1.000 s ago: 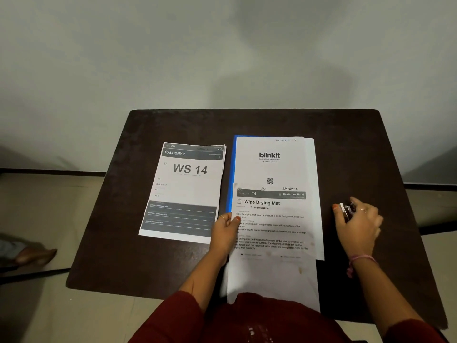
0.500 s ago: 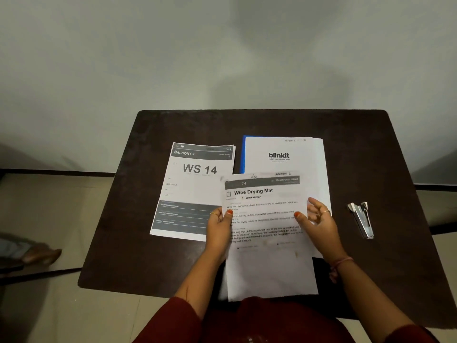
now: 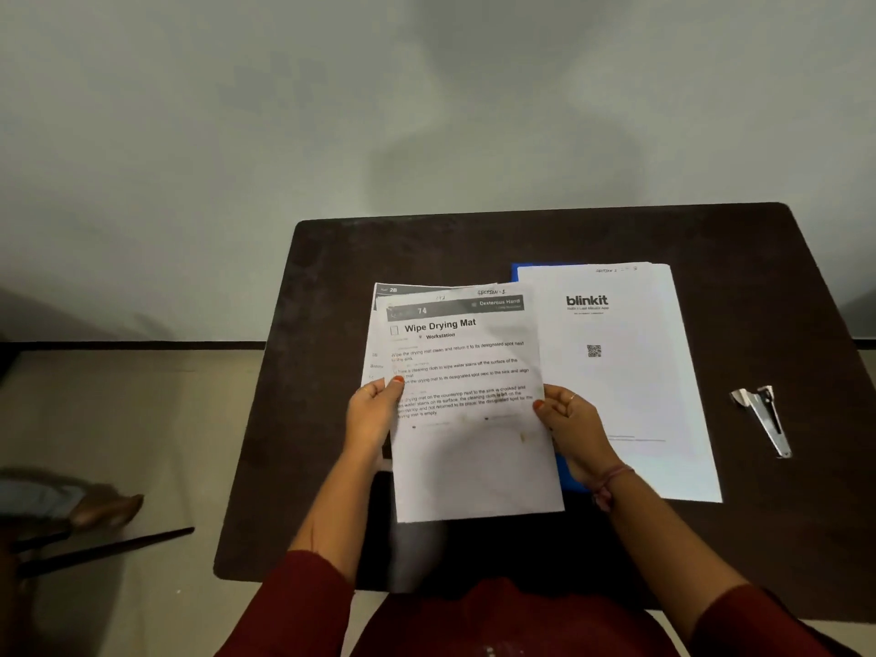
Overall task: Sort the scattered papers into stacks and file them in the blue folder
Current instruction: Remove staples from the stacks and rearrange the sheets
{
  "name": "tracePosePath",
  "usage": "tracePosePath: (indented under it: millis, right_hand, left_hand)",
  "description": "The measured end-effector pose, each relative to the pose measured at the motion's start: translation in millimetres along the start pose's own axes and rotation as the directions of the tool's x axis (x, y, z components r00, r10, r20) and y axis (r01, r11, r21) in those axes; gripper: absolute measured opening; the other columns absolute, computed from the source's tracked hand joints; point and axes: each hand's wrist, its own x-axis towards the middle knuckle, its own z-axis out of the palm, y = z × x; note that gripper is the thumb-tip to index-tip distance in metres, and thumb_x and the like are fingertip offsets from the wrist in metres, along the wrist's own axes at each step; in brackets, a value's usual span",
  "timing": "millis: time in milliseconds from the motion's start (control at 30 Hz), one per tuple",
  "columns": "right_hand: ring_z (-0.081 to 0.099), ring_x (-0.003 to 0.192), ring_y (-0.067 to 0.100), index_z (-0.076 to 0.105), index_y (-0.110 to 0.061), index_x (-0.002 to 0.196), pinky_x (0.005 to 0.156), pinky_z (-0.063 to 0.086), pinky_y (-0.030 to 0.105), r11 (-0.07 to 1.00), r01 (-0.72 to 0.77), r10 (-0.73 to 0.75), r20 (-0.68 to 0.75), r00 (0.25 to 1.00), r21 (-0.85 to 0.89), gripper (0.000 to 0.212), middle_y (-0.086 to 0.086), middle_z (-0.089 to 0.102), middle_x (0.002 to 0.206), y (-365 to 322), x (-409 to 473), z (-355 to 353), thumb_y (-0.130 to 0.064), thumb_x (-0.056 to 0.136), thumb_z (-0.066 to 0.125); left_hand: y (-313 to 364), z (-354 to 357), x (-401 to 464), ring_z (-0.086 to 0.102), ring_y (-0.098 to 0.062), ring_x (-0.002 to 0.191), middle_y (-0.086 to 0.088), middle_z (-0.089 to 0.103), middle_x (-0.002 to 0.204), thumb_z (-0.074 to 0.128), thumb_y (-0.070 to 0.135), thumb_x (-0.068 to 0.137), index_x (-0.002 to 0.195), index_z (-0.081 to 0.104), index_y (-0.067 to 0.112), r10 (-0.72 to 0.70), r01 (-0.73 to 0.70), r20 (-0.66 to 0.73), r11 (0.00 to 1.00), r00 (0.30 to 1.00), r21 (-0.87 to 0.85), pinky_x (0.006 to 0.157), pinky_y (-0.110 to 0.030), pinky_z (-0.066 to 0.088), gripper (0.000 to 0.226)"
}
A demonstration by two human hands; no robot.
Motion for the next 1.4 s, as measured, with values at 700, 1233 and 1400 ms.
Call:
tracePosePath:
  millis: [700,1233,1400]
  right_hand:
    - [0.057,0.086,0.015,0.064,-0.006,0.113,0.08,0.04,0.018,0.903,-0.023,-0.06,-0.179,0.982,-0.428,0.026,0.001,0.068,0.088,-31,26,84,-0.004,0.088,0.058]
    - [0.058,0.112,0.023,0.06,-0.005,0.123,0.095,0.039,0.024,0.874,0.064,-0.239,-0.312,0.92,-0.481,0.035,0.01,0.063,0.123,-39,2,20,-0.01,0.089,0.062]
    - [0.056,0.113,0.026,0.056,-0.005,0.127,0.099,0.043,0.034,0.906,0.009,-0.196,-0.398,0.896,-0.424,0.039,0.012,0.06,0.125,-38,-3,-40,-0.01,0.088,0.064]
  left_hand:
    - [-4,-51,54,0.061,-0.025,0.09,-0.003,0.065,0.091,0.054,0.008,0.083,0.077,0.06,0.018,0.039,0.021,-0.163,0.937,0.986,0.348,0.089,-0.038,0.051,0.012]
    - [11,-11,29,0.053,-0.027,0.107,-0.012,0.046,0.122,0.052,0.003,0.09,0.12,0.055,0.005,0.375,-0.31,-0.042,0.819,0.926,0.482,0.096,-0.032,0.043,0.031]
    - [14,41,2,0.053,-0.016,0.108,-0.005,0.051,0.125,0.055,0.01,0.094,0.128,0.048,0.01,0.318,-0.322,0.074,0.865,0.945,0.386,0.09,-0.024,0.045,0.035]
